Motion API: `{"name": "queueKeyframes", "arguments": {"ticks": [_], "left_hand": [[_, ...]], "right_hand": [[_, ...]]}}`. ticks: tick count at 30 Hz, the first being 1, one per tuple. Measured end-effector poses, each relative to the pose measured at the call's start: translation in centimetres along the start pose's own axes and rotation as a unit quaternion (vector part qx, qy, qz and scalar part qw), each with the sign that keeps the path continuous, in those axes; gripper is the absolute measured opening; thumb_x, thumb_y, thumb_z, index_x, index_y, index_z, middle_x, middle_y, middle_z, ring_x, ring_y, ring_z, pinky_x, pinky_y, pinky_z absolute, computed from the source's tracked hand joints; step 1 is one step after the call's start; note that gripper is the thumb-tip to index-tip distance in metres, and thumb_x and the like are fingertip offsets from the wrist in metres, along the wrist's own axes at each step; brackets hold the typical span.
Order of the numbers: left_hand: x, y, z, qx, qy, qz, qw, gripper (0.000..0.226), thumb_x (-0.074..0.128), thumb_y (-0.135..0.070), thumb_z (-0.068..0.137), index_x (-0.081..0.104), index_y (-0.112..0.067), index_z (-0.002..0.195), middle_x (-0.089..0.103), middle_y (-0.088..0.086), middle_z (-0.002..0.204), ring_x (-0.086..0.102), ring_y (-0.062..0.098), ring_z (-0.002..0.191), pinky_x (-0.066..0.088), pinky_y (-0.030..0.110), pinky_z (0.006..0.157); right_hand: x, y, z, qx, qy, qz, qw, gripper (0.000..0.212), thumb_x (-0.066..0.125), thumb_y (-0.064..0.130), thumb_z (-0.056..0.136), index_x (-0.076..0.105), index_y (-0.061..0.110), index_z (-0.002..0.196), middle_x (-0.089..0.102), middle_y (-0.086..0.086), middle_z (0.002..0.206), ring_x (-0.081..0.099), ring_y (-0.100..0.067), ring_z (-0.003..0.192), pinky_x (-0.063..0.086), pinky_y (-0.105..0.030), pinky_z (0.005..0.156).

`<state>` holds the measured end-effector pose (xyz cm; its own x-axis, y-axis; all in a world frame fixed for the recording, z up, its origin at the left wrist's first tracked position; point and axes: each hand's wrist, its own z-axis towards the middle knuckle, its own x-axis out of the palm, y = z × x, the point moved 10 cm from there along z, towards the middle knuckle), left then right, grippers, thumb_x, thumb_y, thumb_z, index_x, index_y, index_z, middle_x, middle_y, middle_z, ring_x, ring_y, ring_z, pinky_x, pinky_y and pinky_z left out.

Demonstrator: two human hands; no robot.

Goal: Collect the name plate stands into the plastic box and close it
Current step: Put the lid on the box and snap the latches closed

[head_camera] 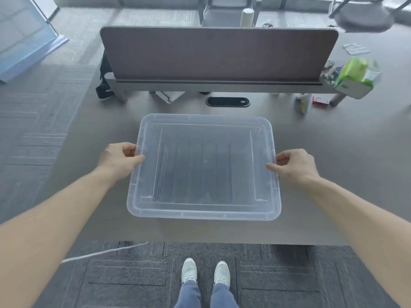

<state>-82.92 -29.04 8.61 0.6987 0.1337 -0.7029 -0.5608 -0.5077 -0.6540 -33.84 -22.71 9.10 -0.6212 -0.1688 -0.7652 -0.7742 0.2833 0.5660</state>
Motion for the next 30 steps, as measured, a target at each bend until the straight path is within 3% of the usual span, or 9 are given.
{"name": "queueKeyframes", "arguments": {"ticks": [6, 12, 14, 17, 18, 20, 23, 27, 30], "left_hand": [[0.3, 1.2, 0.2, -0.010, -0.011, 0.011, 1.000, 0.033, 0.082, -0.025, 0.081, 0.076, -0.020, 0.113, 0.075, -0.003, 0.100, 0.070, 0.017, 0.097, 0.052, 0.031, 0.093], [0.7, 1.6, 0.3, -0.012, -0.016, 0.006, 1.000, 0.037, 0.083, -0.027, 0.081, 0.075, -0.019, 0.116, 0.075, -0.002, 0.101, 0.070, 0.017, 0.097, 0.052, 0.034, 0.098], [0.7, 1.5, 0.4, -0.013, -0.018, 0.004, 1.000, 0.037, 0.083, -0.025, 0.082, 0.075, -0.017, 0.117, 0.075, -0.001, 0.101, 0.069, 0.017, 0.096, 0.052, 0.032, 0.097], [0.9, 1.6, 0.5, -0.020, -0.015, -0.001, 1.000, 0.038, 0.082, -0.024, 0.082, 0.074, -0.015, 0.118, 0.074, 0.000, 0.100, 0.069, 0.019, 0.097, 0.051, 0.032, 0.097], [1.0, 1.7, 0.5, -0.022, -0.010, -0.002, 1.000, 0.037, 0.082, -0.024, 0.082, 0.074, -0.016, 0.118, 0.074, 0.000, 0.100, 0.070, 0.019, 0.099, 0.051, 0.033, 0.098], [1.1, 1.8, 0.2, -0.026, 0.000, 0.000, 1.000, 0.033, 0.081, -0.026, 0.084, 0.075, -0.021, 0.116, 0.074, -0.003, 0.098, 0.070, 0.020, 0.098, 0.052, 0.033, 0.094], [1.1, 1.8, -0.2, -0.025, -0.005, -0.004, 1.000, 0.034, 0.080, -0.030, 0.085, 0.074, -0.024, 0.117, 0.073, -0.002, 0.098, 0.069, 0.021, 0.099, 0.052, 0.033, 0.092], [2.2, 3.7, -0.1, -0.084, 0.032, -0.065, 0.994, 0.064, 0.078, -0.041, 0.085, 0.054, -0.024, 0.142, 0.059, 0.001, 0.129, 0.058, 0.022, 0.120, 0.046, 0.043, 0.105], [4.6, 5.8, -0.5, -0.176, 0.126, -0.167, 0.962, 0.092, 0.077, -0.054, 0.078, 0.036, -0.020, 0.152, 0.056, 0.002, 0.142, 0.060, 0.028, 0.120, 0.046, 0.052, 0.106]], "right_hand": [[0.5, -0.4, -0.2, -0.002, -0.015, 0.001, 1.000, 0.024, 0.084, 0.028, 0.079, 0.079, 0.014, 0.097, 0.075, -0.003, 0.088, 0.070, -0.020, 0.090, 0.054, -0.030, 0.090], [0.8, -0.6, -0.2, -0.001, -0.027, 0.005, 1.000, 0.021, 0.084, 0.027, 0.080, 0.078, 0.014, 0.096, 0.075, -0.002, 0.088, 0.071, -0.019, 0.086, 0.048, -0.023, 0.080], [1.0, -0.5, -0.4, -0.008, -0.033, 0.010, 0.999, 0.021, 0.083, 0.026, 0.081, 0.079, 0.013, 0.098, 0.076, -0.003, 0.090, 0.072, -0.019, 0.087, 0.049, -0.020, 0.073], [1.0, -0.3, -0.9, -0.013, -0.039, 0.018, 0.999, 0.021, 0.081, 0.024, 0.084, 0.078, 0.013, 0.102, 0.074, -0.003, 0.090, 0.070, -0.018, 0.084, 0.042, -0.005, 0.050], [1.0, -0.3, -1.1, -0.012, -0.040, 0.021, 0.999, 0.022, 0.080, 0.024, 0.085, 0.078, 0.013, 0.104, 0.073, -0.003, 0.090, 0.069, -0.018, 0.085, 0.043, -0.005, 0.052], [1.1, -0.4, -1.4, -0.004, -0.046, 0.029, 0.999, 0.028, 0.080, 0.027, 0.086, 0.077, 0.013, 0.110, 0.073, -0.004, 0.097, 0.069, -0.020, 0.096, 0.052, -0.018, 0.076], [1.7, -1.1, -1.8, 0.006, -0.046, 0.029, 0.998, 0.040, 0.076, 0.036, 0.089, 0.072, 0.017, 0.124, 0.071, -0.005, 0.125, 0.062, -0.025, 0.121, 0.047, -0.035, 0.103], [3.8, -3.1, -1.6, 0.051, 0.015, 0.076, 0.996, 0.060, 0.066, 0.047, 0.094, 0.051, 0.023, 0.147, 0.059, -0.005, 0.143, 0.054, -0.023, 0.132, 0.043, -0.040, 0.110], [4.9, -4.3, -1.3, 0.107, 0.047, 0.129, 0.985, 0.075, 0.064, 0.052, 0.093, 0.035, 0.021, 0.155, 0.054, -0.010, 0.147, 0.059, -0.026, 0.121, 0.048, -0.038, 0.098]]}}
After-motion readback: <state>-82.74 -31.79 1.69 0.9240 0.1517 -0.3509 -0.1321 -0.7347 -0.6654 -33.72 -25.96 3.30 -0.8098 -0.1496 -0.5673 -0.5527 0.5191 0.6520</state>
